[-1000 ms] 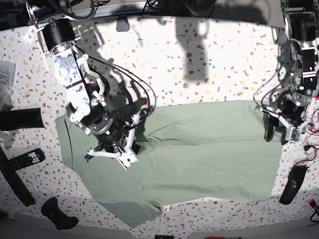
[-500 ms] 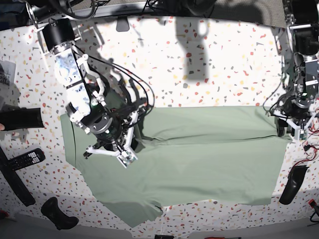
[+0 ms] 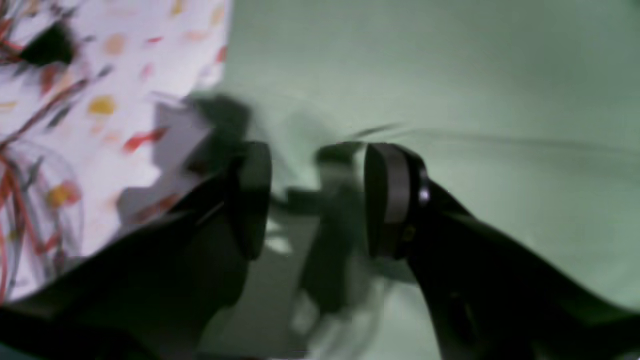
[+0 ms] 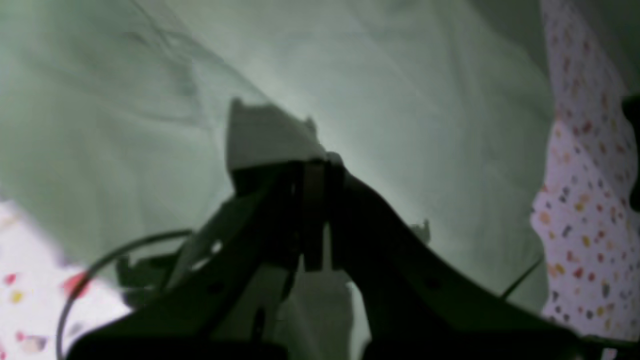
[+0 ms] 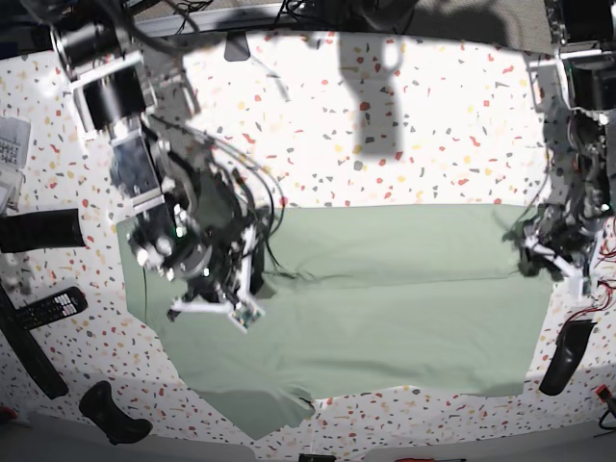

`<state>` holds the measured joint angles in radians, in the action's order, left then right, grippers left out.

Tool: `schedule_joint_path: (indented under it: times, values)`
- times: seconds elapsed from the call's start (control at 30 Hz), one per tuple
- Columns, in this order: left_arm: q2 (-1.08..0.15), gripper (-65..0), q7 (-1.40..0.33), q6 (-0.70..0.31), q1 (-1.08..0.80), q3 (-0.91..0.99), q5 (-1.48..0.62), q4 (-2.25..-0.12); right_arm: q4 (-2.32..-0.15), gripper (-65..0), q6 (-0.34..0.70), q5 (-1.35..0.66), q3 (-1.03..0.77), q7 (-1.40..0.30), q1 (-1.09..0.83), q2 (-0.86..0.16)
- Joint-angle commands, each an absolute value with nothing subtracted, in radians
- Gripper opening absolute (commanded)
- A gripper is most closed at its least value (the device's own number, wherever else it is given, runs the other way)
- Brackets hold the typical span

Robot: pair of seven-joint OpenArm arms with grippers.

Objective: Fold the T-shirt properly
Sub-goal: 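Drag the held fabric with the right gripper further toward the hem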

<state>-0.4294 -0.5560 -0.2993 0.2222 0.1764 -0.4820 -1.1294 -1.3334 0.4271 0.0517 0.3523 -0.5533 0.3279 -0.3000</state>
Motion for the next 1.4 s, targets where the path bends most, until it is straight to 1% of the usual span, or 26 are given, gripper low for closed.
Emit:
schedule_joint_path:
  times: [0.0, 0.17, 0.23, 0.4, 0.53, 0.57, 0.63, 0.67, 0.7, 0.73, 0.8, 0.83, 0.93, 1.03, 1.07, 1.13, 1.23, 1.37]
  values:
    - [-0.447, -37.5, -0.549, -0.307, 0.244, 0.181, -0.507, -1.168, -1.317, -65.0, 0.423, 0.052, 0.347, -0.519, 0.381, -0.291]
    - [-0.446, -37.5, -0.558, -0.307, 0.244, 0.180, -0.553, -1.221, -1.165, -65.0, 0.425, 0.053, 0.347, -0.504, 0.483, -0.223]
    - [-0.447, -37.5, -0.558, -0.307, 0.240, 0.180, -0.551, -1.221, -1.125, -65.0, 0.443, 0.053, 0.347, -0.501, 0.515, -0.197]
    - [-0.446, -37.5, -0.561, -0.307, 0.205, 0.180, -0.551, -1.221, -1.098, -65.0, 0.519, 0.091, 0.347, -0.494, 0.549, -0.160]
    - [-0.446, -37.5, -0.557, -0.308, 0.166, 0.180, -0.551, -1.221, -1.098, -65.0, 0.562, 0.109, 0.347, -0.495, 0.548, -0.158]
    - [-0.446, -37.5, -0.552, -0.308, 0.157, 0.180, -0.551, -1.221, -1.098, -61.1, 0.572, 0.109, 0.347, -0.497, 0.546, -0.159]
    - [-0.446, -37.5, -0.546, -0.311, 0.141, 0.180, -0.551, -1.221, -1.098, -44.9, 0.573, 0.109, 0.347, -0.494, 0.546, -0.161]
    - [-0.446, -37.5, -0.545, -0.311, 0.134, 0.180, -0.551, -1.221, -1.098, -38.0, 0.573, 0.109, 0.347, -0.494, 0.546, -0.161]
    - [-0.446, -37.5, -0.546, -0.311, 0.130, 0.180, -0.551, -1.221, -1.098, -32.5, 0.573, 0.109, 0.347, -0.494, 0.546, -0.161]
    - [-0.446, -37.5, -0.546, -0.311, 0.127, 0.180, -0.551, -1.221, -1.098, -29.3, 0.572, 0.109, 0.347, -0.495, 0.547, -0.161]
    - [-0.446, -37.5, -0.546, -0.311, 0.124, 0.180, -0.551, -1.221, -1.098, -29.0, 0.566, 0.080, 0.347, -0.514, 0.548, -0.161]
    - [-0.446, -37.5, -0.546, -0.311, 0.121, 0.180, -0.551, -1.221, -1.099, -29.0, 0.551, 0.034, 0.347, -0.529, 0.549, -0.161]
    - [-0.446, -37.5, -0.546, -0.311, 0.119, 0.180, -0.551, -1.221, -1.101, -29.0, 0.524, -0.189, 0.301, -0.640, 0.552, -0.161]
    - [-0.447, -37.5, -0.546, -0.311, 0.116, 0.180, -0.551, -1.221, -1.101, -29.0, 0.527, -0.373, 0.188, -0.706, 0.545, -0.161]
    - [-0.446, -37.5, -0.546, -0.311, 0.116, 0.180, -0.551, -1.221, -1.101, -29.0, 0.535, -0.390, 0.141, -0.712, 0.546, -0.161]
    - [-0.447, -37.5, -0.546, -0.311, 0.116, 0.180, -0.551, -1.221, -1.102, -29.1, 0.587, -0.389, 0.040, -0.724, 0.549, -0.161]
    - [-0.446, -37.5, -0.545, -0.311, 0.116, 0.180, -0.551, -1.221, -1.101, -29.1, 0.613, -0.371, -0.103, -0.814, 0.546, -0.161]
    - [-0.446, -37.5, -0.513, -0.311, 0.116, 0.181, -0.552, -1.221, -1.101, -34.1, 0.633, -0.400, -0.212, -0.972, 0.537, -0.165]
